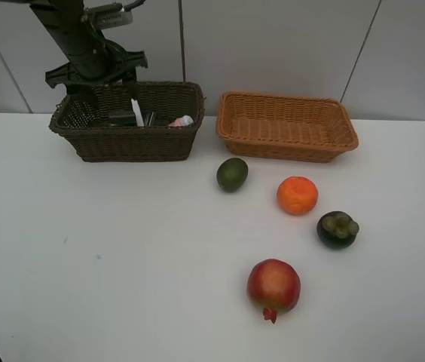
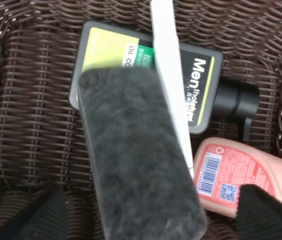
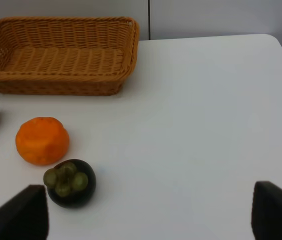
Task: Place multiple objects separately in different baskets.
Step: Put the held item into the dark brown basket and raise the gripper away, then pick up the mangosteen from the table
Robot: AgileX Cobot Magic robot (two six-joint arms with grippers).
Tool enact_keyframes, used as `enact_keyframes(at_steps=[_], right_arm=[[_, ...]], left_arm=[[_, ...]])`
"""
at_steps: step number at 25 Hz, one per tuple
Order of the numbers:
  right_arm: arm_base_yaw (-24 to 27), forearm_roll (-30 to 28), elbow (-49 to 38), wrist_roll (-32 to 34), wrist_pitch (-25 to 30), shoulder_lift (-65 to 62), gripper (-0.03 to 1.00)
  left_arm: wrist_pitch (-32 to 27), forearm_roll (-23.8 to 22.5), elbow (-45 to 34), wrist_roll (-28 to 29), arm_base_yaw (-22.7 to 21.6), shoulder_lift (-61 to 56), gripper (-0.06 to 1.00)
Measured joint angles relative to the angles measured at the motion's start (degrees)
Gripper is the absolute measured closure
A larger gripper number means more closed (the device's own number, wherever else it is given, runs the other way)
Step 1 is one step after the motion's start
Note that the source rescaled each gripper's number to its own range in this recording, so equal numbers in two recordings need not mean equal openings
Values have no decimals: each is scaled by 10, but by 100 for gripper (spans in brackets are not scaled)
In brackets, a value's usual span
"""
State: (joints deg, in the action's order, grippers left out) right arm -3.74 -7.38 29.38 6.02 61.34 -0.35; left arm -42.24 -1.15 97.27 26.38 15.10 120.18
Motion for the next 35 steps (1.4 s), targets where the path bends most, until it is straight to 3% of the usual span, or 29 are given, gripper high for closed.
enact_keyframes(at_steps=[4,9,14,17,24,35], right_arm=[[0,0,0,0,0,0,26],[0,0,0,0,0,0,26],[0,0,0,0,0,0,26],[0,0,0,0,0,0,26],[0,0,0,0,0,0,26],[0,0,0,0,0,0,26]], left_arm=[[-53,2,37,-12,0,0,7],[-246,6,135,-61,0,-1,7],[-264,12,129,-106,0,-35,7],[-264,-4,67,-125,-11,-73,7],[-264,-25,-150,-126,-86,-239,7],[-265,-24,-463,-152,-91,-619,7]])
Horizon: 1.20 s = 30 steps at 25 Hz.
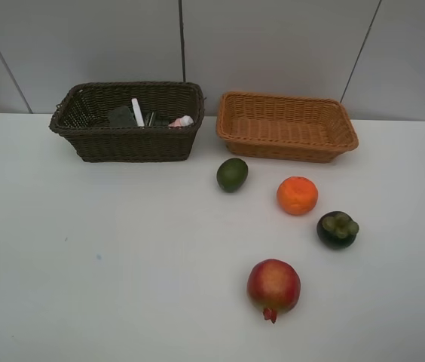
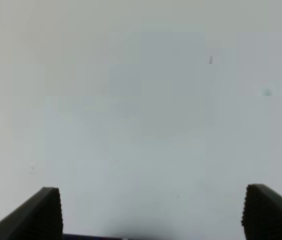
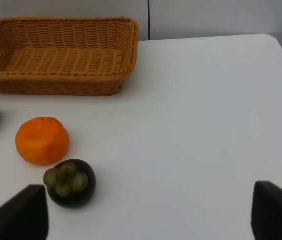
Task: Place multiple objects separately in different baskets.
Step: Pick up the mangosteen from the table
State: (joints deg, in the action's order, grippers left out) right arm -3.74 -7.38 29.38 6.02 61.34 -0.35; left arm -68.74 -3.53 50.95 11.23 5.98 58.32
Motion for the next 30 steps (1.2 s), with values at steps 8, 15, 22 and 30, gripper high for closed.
enact_keyframes(at_steps=[8,15,22,30], right_arm=[[0,0,0,0,0,0,26],[0,0,0,0,0,0,26],[0,0,0,0,0,0,26],[0,0,0,0,0,0,26]], left_arm=[[23,0,-164,-95,0,-308,7],[53,16,-200,-119,0,-512,7],[63,51,-212,-119,0,-587,7],[73,58,-217,-125,0,-587,7]])
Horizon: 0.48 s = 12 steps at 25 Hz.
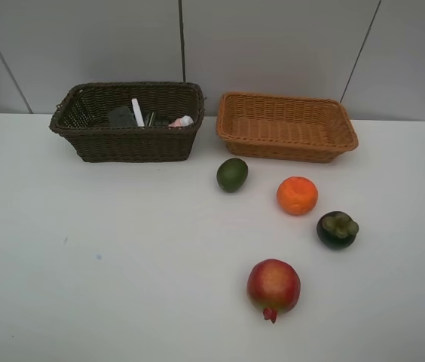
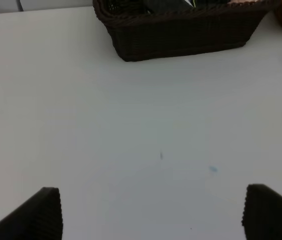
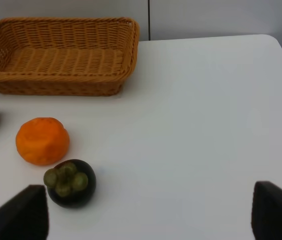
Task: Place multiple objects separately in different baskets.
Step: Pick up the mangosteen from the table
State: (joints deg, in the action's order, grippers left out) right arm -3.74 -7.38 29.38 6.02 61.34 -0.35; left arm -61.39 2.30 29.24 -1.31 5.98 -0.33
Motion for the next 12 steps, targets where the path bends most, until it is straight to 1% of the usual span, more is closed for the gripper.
enact_keyframes(at_steps=[12], right_arm=[[0,0,0,0,0,0,26]], left_arm=[[0,1,0,-2,0,0,7]])
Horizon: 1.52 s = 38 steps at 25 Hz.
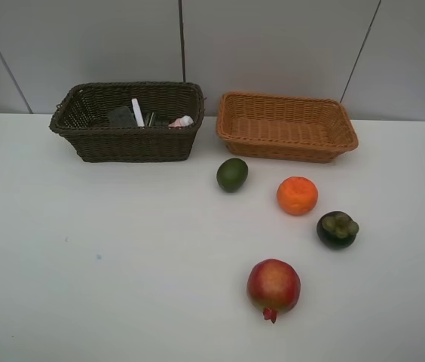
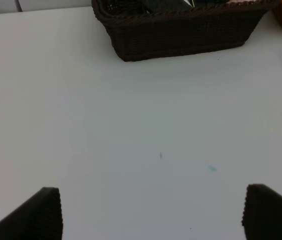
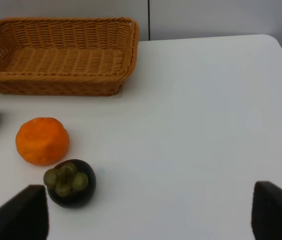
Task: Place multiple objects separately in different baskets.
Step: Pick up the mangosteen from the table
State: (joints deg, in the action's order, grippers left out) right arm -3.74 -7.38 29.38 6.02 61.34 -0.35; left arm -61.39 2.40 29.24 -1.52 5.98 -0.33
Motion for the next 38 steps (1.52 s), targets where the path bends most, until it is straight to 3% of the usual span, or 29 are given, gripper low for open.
enact_keyframes(at_steps=[12,25,31,35,38], right_arm=[[0,-4,3,8,-4,44,26],[0,1,114,15,-37,552,25],[0,4,186,37,-42,719,25],[0,41,212,40,-53,801,25],[0,95,220,6,-56,852,25]], left_arm=[[0,0,0,0,0,0,7],[2,0,0,0,0,0,7],[2,0,0,0,0,0,7],[2,0,0,-1,0,0,7],[2,0,0,-1,0,0,7]])
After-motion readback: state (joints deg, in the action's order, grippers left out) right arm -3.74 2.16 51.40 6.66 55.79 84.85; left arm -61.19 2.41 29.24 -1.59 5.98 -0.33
